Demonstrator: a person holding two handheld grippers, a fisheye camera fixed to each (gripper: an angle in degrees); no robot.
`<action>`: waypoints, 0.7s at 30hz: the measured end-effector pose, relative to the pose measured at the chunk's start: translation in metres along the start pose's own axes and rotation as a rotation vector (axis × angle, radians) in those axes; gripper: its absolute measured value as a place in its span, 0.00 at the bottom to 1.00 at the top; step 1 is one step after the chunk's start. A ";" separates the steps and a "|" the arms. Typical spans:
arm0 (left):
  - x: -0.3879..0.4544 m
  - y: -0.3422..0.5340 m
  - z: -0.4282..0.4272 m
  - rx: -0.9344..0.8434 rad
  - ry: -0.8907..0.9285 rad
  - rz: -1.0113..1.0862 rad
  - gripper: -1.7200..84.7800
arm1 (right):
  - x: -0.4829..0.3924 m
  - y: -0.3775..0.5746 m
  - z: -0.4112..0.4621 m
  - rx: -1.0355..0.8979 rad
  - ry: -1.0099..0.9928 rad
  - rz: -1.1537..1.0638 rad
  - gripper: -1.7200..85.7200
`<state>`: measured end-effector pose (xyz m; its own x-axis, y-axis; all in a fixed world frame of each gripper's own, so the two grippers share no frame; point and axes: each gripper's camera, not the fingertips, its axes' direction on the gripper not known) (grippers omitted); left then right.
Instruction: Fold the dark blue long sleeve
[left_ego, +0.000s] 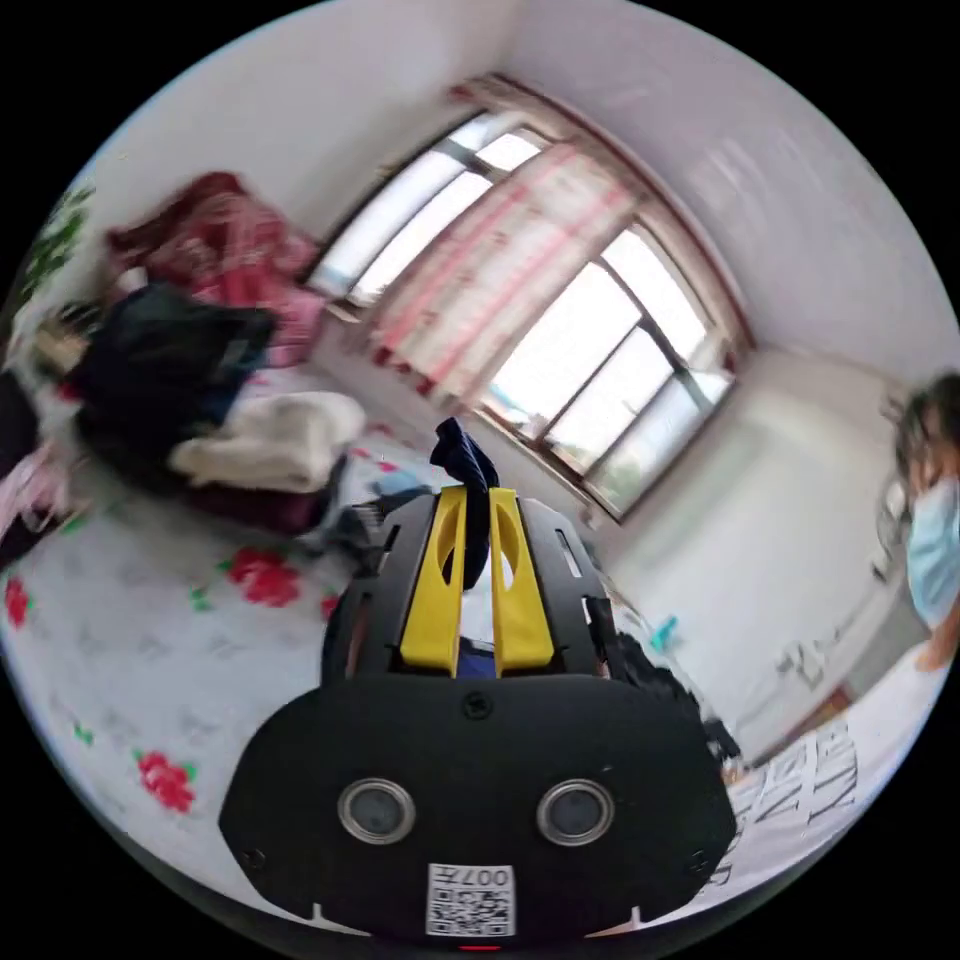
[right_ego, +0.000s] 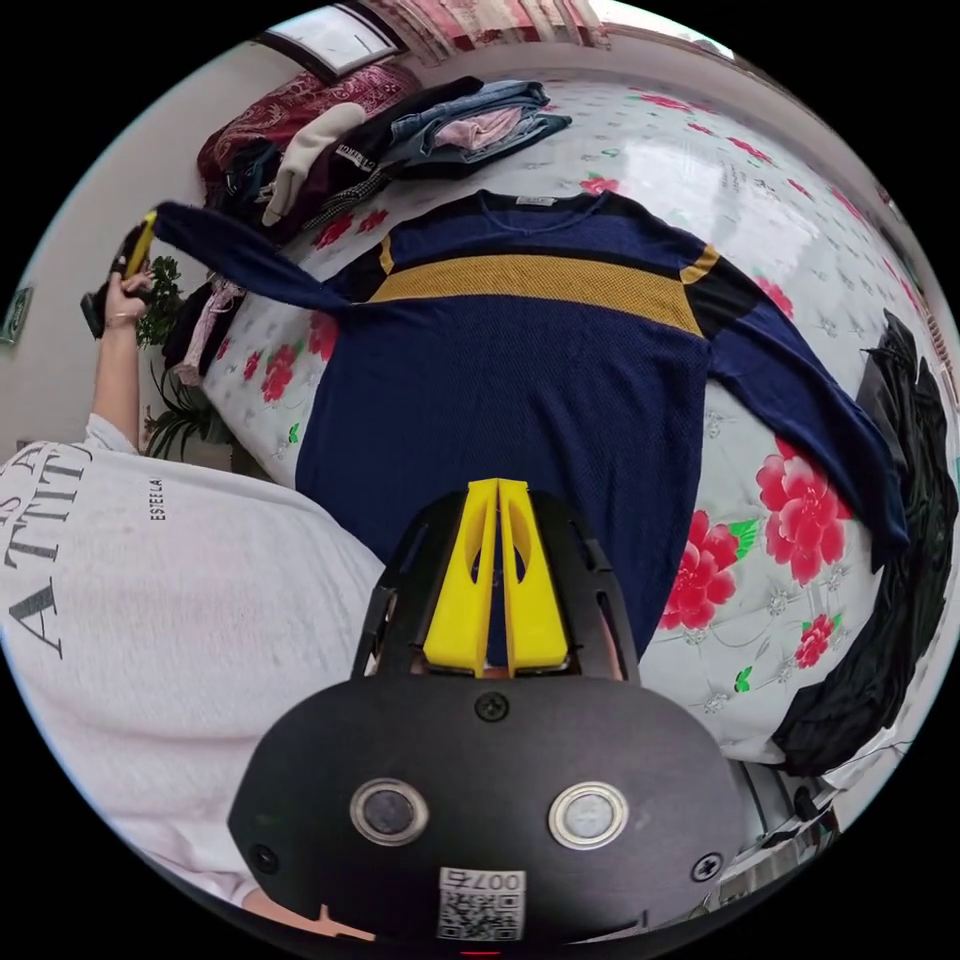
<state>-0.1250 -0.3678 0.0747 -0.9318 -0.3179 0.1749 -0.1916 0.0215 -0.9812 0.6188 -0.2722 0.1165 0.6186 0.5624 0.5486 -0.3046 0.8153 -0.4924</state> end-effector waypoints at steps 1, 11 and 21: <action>0.047 0.010 0.024 -0.048 0.116 0.094 0.07 | 0.003 0.001 -0.001 0.006 -0.001 0.003 0.02; 0.263 0.260 0.189 -0.871 0.570 0.452 0.18 | 0.090 0.062 0.001 0.107 -0.067 0.279 0.02; 0.184 0.296 0.227 -1.089 -0.064 0.344 0.16 | 0.102 0.038 0.021 0.149 -0.091 0.136 0.08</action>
<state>-0.2827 -0.6350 -0.2019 -0.9751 -0.1836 -0.1244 -0.1242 0.9167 -0.3797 0.6554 -0.1809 0.1675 0.4985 0.6735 0.5458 -0.4889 0.7384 -0.4645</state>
